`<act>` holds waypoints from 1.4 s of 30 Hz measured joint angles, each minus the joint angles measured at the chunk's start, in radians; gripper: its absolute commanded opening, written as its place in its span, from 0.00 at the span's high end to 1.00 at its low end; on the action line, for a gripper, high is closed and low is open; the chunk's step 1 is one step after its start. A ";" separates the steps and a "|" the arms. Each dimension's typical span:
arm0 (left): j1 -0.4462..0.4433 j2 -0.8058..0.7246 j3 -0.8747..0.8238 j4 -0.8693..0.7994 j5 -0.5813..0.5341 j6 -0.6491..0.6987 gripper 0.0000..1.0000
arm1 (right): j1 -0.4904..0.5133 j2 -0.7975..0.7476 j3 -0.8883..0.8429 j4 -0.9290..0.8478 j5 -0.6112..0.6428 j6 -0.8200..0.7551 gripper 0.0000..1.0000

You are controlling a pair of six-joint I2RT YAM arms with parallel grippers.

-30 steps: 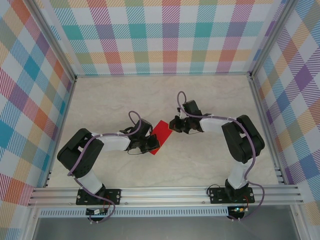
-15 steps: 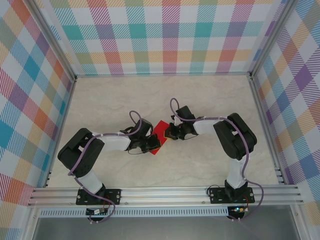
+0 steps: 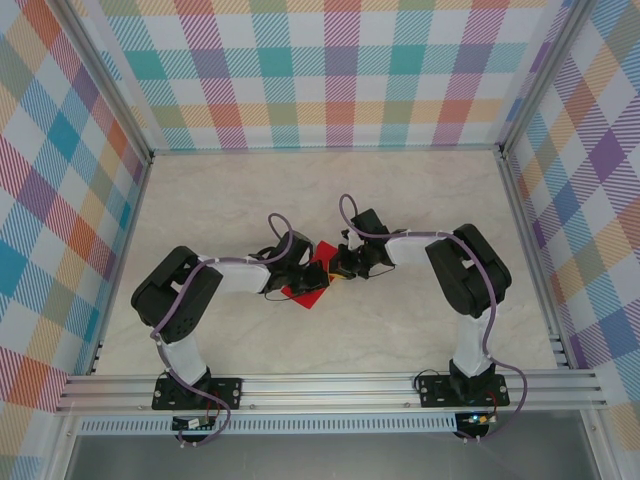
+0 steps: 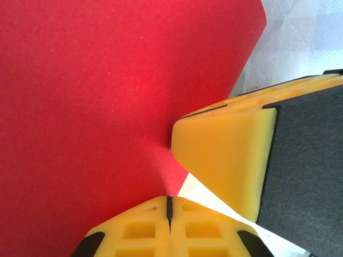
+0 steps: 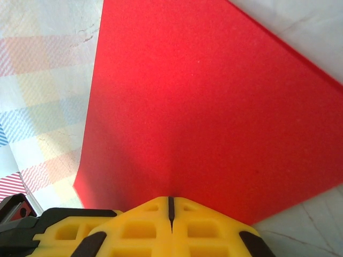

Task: Fold a paper plane with a square sheet of paper (pick it up from the middle)
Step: First fold in half a square sheet of paper at the center of the table.

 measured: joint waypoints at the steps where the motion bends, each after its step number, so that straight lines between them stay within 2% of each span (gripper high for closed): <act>1: 0.000 0.000 0.000 -0.001 -0.001 0.004 1.00 | 0.000 0.001 0.003 -0.004 0.000 -0.001 1.00; 11: 0.000 -0.049 -0.091 0.064 0.010 0.027 1.00 | 0.000 0.024 0.060 -0.093 0.002 -0.024 1.00; 22: 0.000 -0.120 -0.172 0.051 0.041 0.053 1.00 | 0.000 0.041 0.099 -0.152 0.001 -0.024 1.00; 36: 0.000 -0.206 -0.217 -0.076 0.072 0.096 1.00 | -0.001 0.053 0.124 -0.187 0.000 -0.024 1.00; 42: -0.001 -0.296 -0.216 -0.270 0.038 0.125 1.00 | -0.001 0.049 0.131 -0.200 0.005 -0.037 1.00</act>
